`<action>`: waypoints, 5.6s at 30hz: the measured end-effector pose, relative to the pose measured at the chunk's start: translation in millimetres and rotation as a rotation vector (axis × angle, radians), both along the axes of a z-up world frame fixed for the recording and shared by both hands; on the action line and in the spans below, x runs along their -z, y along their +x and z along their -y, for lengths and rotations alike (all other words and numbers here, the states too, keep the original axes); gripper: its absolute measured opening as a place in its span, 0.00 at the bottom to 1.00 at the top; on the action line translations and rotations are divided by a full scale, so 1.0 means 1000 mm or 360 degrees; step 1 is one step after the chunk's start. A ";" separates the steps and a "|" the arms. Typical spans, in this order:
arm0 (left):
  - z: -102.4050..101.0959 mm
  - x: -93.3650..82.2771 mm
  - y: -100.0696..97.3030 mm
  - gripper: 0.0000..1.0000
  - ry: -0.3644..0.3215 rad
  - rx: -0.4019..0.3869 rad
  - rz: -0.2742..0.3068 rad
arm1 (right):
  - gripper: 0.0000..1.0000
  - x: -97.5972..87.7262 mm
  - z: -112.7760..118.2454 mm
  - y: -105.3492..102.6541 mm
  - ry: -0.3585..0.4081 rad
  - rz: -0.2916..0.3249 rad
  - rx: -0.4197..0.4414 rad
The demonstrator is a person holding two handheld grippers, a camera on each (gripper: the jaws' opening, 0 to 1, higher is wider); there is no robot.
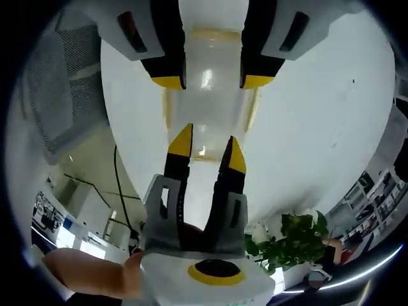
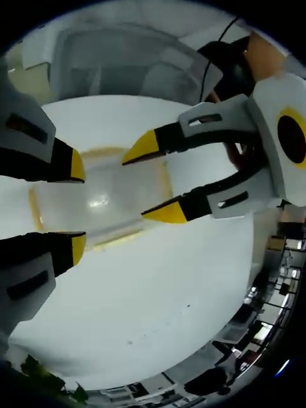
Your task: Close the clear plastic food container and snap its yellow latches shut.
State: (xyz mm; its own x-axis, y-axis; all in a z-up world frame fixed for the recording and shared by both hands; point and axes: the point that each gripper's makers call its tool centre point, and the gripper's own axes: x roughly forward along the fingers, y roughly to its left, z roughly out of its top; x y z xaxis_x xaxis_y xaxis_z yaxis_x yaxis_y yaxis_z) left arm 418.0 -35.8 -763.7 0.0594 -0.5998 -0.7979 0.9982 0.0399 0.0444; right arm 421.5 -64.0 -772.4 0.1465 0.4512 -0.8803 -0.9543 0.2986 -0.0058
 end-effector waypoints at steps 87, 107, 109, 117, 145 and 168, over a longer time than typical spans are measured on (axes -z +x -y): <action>0.018 0.037 -0.018 0.50 0.0125 -0.0113 0.0555 | 0.27 0.023 -0.030 0.032 -0.0225 -0.0377 -0.0379; 0.016 0.037 -0.019 0.49 0.0140 -0.0150 0.0586 | 0.28 0.022 -0.027 0.030 -0.0128 -0.0387 -0.0363; 0.016 0.037 -0.018 0.50 0.0140 -0.0147 0.0589 | 0.28 0.022 -0.027 0.031 -0.0098 -0.0378 -0.0347; 0.019 0.035 -0.018 0.51 0.0158 -0.0139 0.0593 | 0.29 0.020 -0.026 0.031 -0.0060 -0.0341 -0.0274; 0.003 0.031 -0.028 0.65 0.0146 0.0013 0.0362 | 0.35 0.013 -0.015 0.031 0.0058 -0.0194 -0.0015; -0.021 0.031 -0.005 0.68 0.0208 0.0045 0.0386 | 0.51 0.005 0.015 0.012 -0.0077 -0.0086 -0.0140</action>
